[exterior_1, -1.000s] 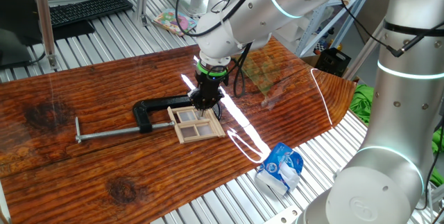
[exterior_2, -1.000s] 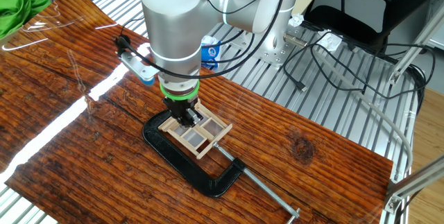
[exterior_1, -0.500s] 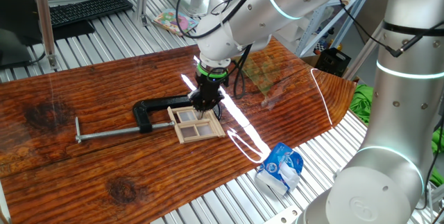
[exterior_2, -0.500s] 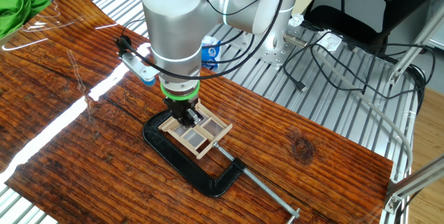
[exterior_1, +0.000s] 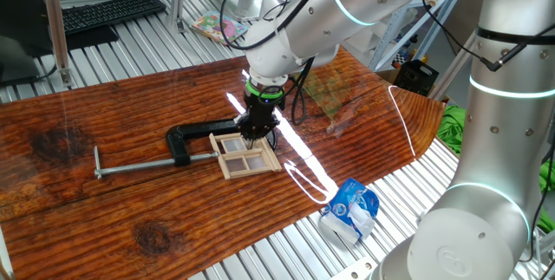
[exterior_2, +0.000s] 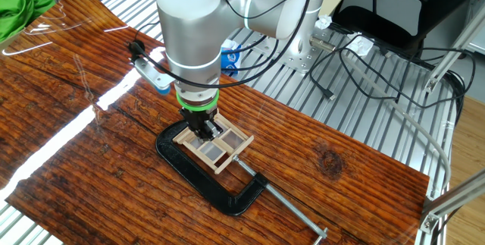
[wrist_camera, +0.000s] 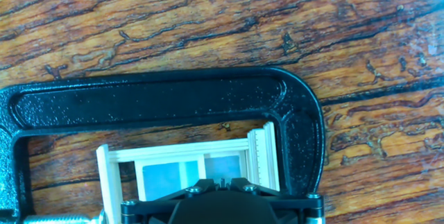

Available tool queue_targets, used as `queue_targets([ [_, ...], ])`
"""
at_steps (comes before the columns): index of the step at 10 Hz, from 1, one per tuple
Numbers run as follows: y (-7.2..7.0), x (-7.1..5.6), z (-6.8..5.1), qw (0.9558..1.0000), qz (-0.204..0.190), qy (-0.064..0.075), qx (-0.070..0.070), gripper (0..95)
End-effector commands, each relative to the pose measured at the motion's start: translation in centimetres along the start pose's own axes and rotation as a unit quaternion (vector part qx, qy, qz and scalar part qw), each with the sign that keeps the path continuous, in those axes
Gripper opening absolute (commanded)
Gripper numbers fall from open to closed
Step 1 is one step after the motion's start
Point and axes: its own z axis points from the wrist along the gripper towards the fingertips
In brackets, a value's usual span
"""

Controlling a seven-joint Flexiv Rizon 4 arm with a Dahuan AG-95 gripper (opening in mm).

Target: Close a sliding window

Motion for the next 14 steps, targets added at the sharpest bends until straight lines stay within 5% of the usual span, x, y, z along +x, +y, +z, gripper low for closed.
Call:
queue_targets([
  [1,0.2,0.0,0.2,1.0000,0.002,-0.002,0.000,0.0],
  [14,2.5,0.6,0.0,0.9996,0.027,-0.007,0.001,0.0],
])
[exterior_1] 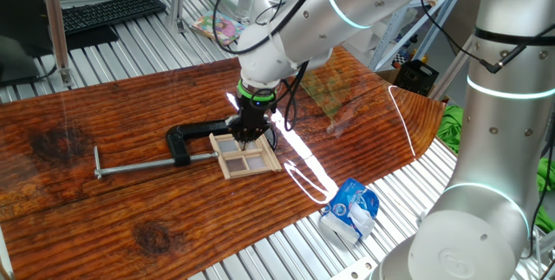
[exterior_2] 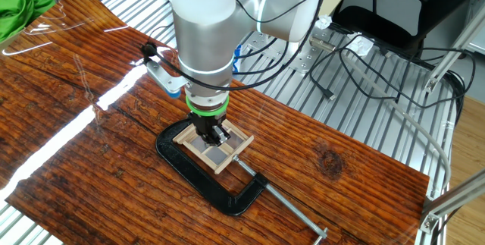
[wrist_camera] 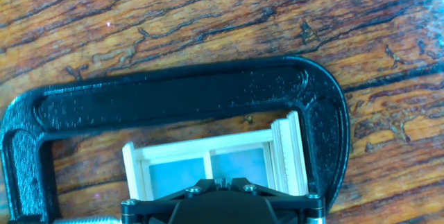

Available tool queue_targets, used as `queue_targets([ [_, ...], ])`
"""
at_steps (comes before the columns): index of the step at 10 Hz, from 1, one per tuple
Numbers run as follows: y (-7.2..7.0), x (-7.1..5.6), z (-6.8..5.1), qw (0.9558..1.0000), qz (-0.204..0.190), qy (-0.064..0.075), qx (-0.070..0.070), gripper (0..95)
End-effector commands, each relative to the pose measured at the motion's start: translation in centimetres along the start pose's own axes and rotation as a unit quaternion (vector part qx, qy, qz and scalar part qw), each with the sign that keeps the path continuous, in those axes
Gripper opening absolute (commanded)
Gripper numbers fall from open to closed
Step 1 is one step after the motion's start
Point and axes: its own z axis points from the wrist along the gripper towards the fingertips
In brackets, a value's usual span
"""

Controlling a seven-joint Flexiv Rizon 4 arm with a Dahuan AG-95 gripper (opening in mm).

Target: Close a sliding window

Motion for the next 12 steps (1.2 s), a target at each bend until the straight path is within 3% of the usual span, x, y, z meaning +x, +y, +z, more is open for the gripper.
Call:
queue_targets([
  [1,0.3,0.2,-0.1,1.0000,0.001,0.001,-0.001,0.0],
  [8,0.0,-0.2,-0.1,0.9998,-0.021,0.000,0.006,0.0],
  [12,-0.6,-0.7,-1.7,0.9994,-0.034,0.001,0.005,0.0],
])
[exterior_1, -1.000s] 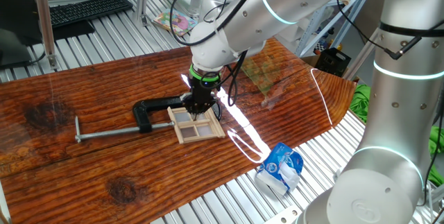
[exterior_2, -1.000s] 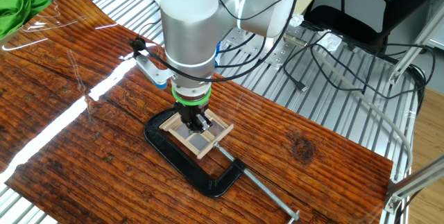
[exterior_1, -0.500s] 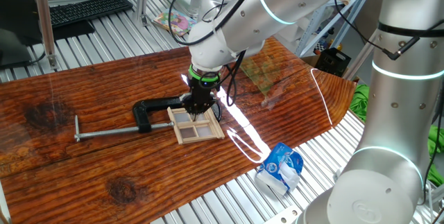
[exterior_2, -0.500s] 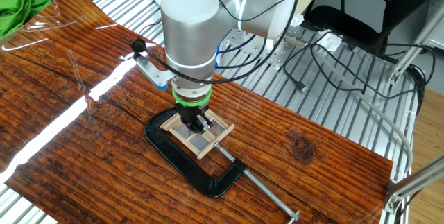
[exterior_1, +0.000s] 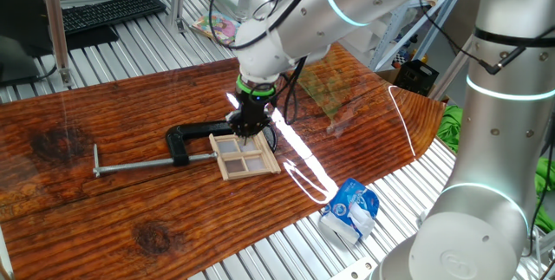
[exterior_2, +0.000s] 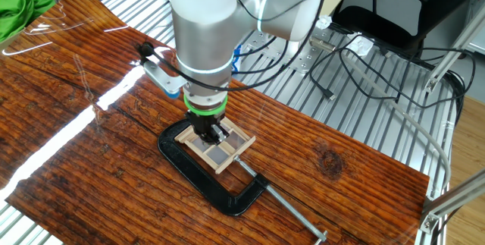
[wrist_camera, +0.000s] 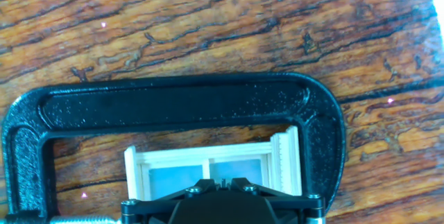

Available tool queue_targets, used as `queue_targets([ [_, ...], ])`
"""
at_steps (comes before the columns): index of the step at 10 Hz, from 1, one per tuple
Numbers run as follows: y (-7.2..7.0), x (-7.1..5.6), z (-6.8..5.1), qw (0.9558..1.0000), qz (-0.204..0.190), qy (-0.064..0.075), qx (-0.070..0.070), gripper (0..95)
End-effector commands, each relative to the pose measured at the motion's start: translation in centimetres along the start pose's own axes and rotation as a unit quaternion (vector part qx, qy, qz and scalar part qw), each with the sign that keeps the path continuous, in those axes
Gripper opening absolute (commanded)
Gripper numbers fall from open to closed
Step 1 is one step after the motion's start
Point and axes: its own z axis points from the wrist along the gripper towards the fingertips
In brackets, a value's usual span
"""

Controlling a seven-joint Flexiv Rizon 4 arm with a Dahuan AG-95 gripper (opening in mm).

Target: Close a sliding window

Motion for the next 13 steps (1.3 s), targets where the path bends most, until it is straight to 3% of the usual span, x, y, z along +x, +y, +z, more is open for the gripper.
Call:
queue_targets([
  [1,-0.2,-0.2,-0.7,0.9999,-0.015,0.001,-0.001,0.0],
  [5,-0.6,-1.0,-3.6,0.9955,-0.094,0.014,-0.001,0.0],
  [10,-0.5,-0.7,-5.0,0.9827,-0.182,0.026,0.017,0.0],
  [13,-0.6,-0.4,-5.6,0.9767,-0.211,0.038,0.016,0.0],
])
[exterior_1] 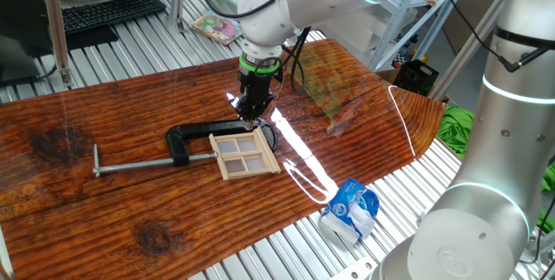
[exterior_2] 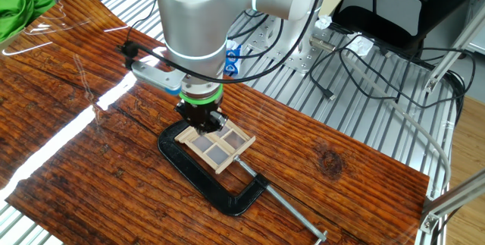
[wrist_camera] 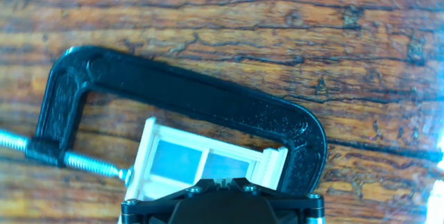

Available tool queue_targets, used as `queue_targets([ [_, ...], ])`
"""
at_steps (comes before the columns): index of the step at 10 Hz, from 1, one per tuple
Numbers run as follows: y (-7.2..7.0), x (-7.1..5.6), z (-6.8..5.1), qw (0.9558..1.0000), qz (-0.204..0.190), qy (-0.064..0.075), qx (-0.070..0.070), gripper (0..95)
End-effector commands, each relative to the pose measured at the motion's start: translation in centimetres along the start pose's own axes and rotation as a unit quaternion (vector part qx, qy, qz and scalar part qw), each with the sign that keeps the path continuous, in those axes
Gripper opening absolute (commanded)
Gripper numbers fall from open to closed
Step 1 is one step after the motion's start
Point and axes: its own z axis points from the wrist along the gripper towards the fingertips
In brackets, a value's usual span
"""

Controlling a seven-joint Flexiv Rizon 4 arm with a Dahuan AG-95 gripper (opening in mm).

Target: Close a sliding window

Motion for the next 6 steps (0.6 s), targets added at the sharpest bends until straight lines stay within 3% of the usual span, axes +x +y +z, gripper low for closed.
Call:
queue_targets([
  [1,0.06,0.24,-0.38,0.9997,-0.021,0.009,-0.001,0.0],
  [6,0.18,0.30,-0.46,0.9996,-0.026,0.013,0.001,0.0],
])
